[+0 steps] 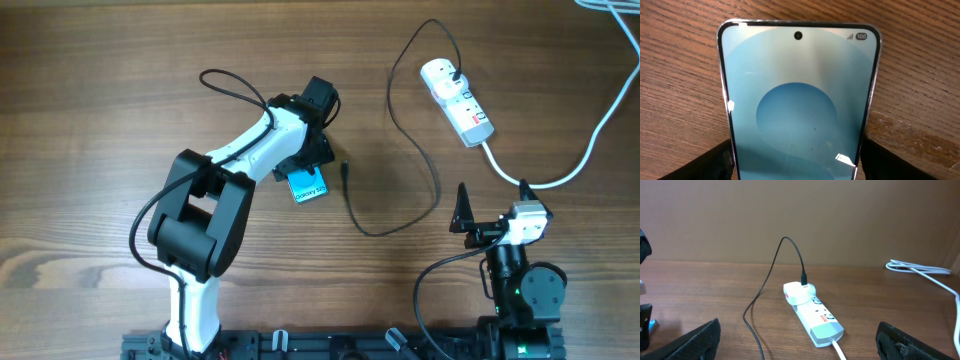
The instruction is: Plug charger to phone and switch on socket
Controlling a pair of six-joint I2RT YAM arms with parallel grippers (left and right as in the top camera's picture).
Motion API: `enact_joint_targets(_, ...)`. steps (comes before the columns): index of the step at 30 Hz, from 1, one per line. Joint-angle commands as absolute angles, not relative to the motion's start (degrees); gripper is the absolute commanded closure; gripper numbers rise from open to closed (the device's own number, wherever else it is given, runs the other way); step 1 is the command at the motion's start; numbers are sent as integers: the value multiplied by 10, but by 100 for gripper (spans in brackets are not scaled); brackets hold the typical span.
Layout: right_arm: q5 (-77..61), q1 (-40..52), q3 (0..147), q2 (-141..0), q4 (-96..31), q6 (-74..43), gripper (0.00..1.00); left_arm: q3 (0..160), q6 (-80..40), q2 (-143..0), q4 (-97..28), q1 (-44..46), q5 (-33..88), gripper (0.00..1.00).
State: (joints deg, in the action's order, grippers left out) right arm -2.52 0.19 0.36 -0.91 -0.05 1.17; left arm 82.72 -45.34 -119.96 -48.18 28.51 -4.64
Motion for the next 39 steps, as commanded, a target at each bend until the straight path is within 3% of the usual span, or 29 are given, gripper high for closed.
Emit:
enact_joint_targets(1,-24,-1,3,-6,1,4,0,806,-455,-1215,-491,284,-52,11)
enact_joint_targets(6,-24,-1,3,-6,1,4,0,806,-455,-1215,-497,284,-33,9)
enact_joint_targets(14,-24,-1,3,-6,1,4,0,806,-455,-1215,-501,284,-32,33)
enact_joint_targets(39,-24,-1,3,-6,1,4,0,807,-455,-1124,-512,254,49,32)
